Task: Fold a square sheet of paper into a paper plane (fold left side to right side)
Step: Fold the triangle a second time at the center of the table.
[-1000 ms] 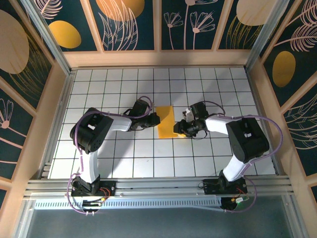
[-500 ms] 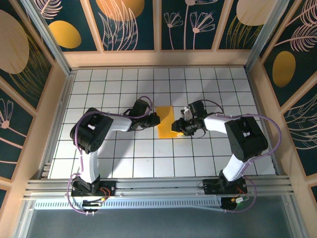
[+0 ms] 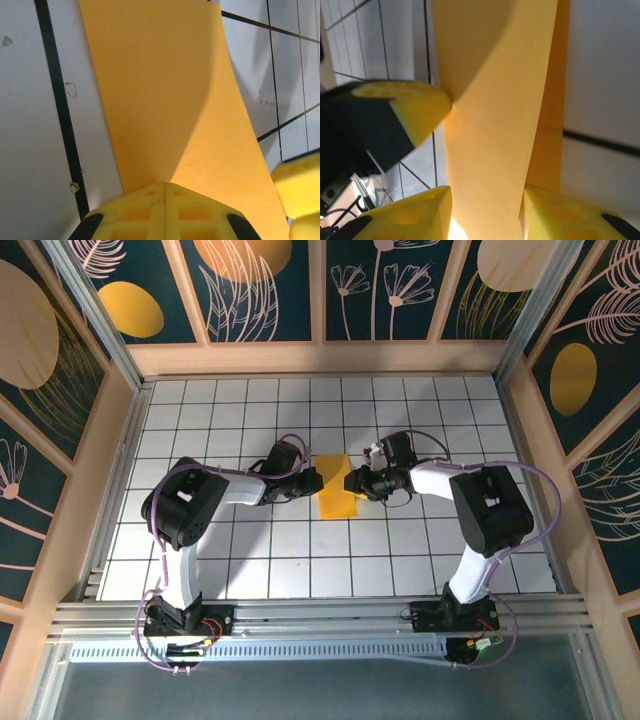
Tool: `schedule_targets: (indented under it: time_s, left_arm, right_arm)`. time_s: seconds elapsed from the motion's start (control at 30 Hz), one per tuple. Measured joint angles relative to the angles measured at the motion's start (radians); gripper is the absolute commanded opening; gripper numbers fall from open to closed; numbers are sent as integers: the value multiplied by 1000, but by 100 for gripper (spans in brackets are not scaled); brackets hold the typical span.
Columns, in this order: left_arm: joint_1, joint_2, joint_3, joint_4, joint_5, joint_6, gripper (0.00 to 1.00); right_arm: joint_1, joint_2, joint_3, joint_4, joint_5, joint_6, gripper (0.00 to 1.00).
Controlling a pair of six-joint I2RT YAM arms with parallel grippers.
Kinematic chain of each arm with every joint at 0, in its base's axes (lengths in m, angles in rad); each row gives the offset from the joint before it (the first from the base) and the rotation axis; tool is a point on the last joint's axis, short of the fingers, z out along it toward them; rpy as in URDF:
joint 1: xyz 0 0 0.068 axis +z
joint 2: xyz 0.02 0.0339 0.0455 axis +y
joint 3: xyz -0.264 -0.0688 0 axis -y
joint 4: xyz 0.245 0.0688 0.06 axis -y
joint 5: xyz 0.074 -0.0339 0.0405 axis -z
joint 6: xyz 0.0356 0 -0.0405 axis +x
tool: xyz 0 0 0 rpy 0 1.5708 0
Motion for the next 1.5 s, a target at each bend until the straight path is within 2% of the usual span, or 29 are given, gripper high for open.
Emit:
schedule_targets:
  time_s: [0.23,0.37,0.53,0.67,0.8,0.97,1.07,1.2,1.37,1.5]
  left_arm:
    - [0,-1,-5,11,3,0,1]
    - [0,-2,-5,11,3,0,3]
    - [0,-5,-4,5,0,7,10]
    - [-1,-23,19,-64,-18,34,17]
    - [-1,-76,33,-126,-68,67,25]
    - [-16,-262,1,-174,-182,132,32]
    - [-63,-375,-37,-190,-249,176,38]
    - [-177,-428,-72,-220,-326,237,48]
    - [-341,-399,-68,-280,-426,298,57]
    - [-433,-302,17,-334,-533,330,64]
  right_arm:
    - [-22,91,84,11,-14,-6,34]
    - [-23,122,117,12,-14,-23,28]
    - [-34,128,119,8,-14,-34,14]
    - [-41,128,119,0,-14,-33,0]
    - [-43,127,116,-2,-20,-28,0]
    - [-45,114,101,-3,-38,3,0]
    - [-47,106,100,-2,-53,25,0]
    - [-48,102,100,-2,-60,46,0]
    - [-48,101,100,-2,-60,58,0]
    - [-48,101,100,-3,-60,58,0]
